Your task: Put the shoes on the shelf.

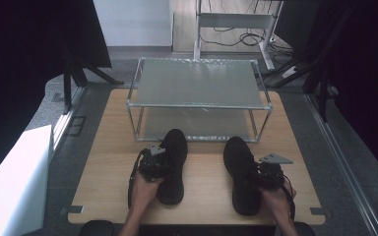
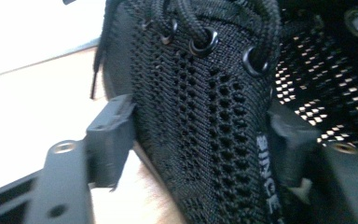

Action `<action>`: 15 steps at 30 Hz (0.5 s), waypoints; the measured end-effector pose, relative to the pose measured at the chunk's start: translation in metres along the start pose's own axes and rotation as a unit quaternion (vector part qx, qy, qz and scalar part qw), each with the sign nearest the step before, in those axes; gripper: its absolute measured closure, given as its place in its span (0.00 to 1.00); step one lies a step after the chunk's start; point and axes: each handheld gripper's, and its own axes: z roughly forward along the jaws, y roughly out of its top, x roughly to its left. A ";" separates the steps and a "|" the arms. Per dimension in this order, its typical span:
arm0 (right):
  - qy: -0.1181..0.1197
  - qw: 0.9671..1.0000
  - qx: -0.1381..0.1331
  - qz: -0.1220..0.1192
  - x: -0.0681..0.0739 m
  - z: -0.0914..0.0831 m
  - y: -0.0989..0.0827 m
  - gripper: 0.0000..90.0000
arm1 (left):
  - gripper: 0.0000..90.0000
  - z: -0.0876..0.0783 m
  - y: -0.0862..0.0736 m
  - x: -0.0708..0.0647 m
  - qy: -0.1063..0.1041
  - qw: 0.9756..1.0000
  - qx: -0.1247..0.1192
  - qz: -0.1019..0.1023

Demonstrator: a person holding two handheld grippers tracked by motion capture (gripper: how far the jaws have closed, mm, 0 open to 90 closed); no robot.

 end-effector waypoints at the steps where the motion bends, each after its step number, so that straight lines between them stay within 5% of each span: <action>1: -0.006 1.000 -0.001 -0.003 -0.001 0.001 0.000 0.73 | 0.46 0.000 0.000 0.000 0.008 1.000 -0.002 0.005; 5: -0.020 1.000 -0.008 -0.009 -0.003 0.004 0.002 0.81 | 0.68 0.000 -0.001 0.007 0.029 1.000 -0.008 0.002; 9: 0.006 0.999 -0.017 0.041 -0.012 0.003 0.001 0.83 | 0.81 -0.004 -0.003 0.016 0.028 0.999 -0.014 -0.019; 10: 0.024 0.997 -0.020 0.073 -0.018 0.001 0.000 0.83 | 0.86 -0.005 -0.004 0.021 0.021 0.999 -0.019 -0.032; 15: 0.060 0.992 -0.029 0.111 -0.025 0.000 -0.002 0.84 | 0.87 -0.009 -0.013 0.037 -0.033 0.995 -0.045 -0.084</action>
